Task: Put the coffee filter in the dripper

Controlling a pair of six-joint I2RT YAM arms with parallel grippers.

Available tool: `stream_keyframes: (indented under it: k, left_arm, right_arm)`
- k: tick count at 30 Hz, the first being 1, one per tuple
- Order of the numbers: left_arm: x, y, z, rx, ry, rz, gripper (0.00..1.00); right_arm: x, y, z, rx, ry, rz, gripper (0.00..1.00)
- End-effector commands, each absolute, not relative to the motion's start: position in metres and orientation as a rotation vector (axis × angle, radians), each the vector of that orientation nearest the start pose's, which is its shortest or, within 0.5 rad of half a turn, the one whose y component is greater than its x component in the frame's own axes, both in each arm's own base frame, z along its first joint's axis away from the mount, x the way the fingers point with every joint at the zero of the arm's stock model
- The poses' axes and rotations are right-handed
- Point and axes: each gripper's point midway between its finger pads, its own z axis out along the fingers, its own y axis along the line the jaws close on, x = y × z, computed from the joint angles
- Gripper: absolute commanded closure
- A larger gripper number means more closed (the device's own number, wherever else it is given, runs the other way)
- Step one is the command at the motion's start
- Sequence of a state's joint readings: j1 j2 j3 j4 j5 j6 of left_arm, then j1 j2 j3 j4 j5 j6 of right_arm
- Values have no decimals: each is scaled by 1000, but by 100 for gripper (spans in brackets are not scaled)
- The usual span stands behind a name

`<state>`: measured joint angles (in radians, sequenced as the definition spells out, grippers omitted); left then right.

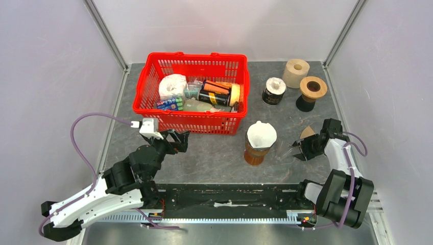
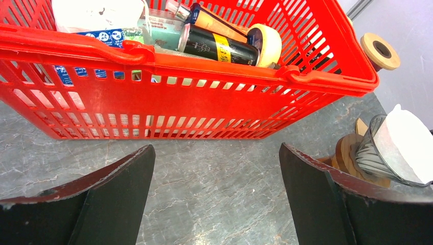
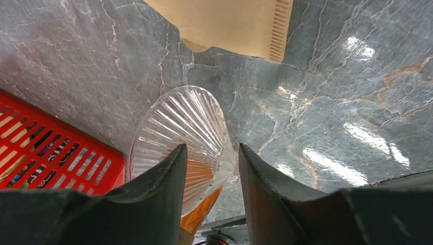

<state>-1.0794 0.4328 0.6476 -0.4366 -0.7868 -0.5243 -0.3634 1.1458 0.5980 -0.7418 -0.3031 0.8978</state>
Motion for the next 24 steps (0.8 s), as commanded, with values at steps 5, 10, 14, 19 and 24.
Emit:
stream_keyframes:
  k: [5, 10, 14, 19, 24]
  left_arm:
    - [197, -125, 256, -150, 1724, -480, 3]
    - [197, -125, 256, -150, 1726, -478, 3]
    - [197, -125, 256, -153, 1724, -480, 3]
    - [198, -124, 256, -155, 1725, -474, 3]
    - [198, -126, 255, -146, 1727, -475, 3]
  right_arm:
    - [211, 18, 47, 1664, 2350, 606, 64]
    - [218, 20, 58, 1622, 2322, 660, 87]
    - [229, 19, 81, 1527, 2270, 699, 100]
    - [250, 7, 143, 1281, 2169, 663, 100]
    - [272, -15, 216, 1048, 1999, 542, 100]
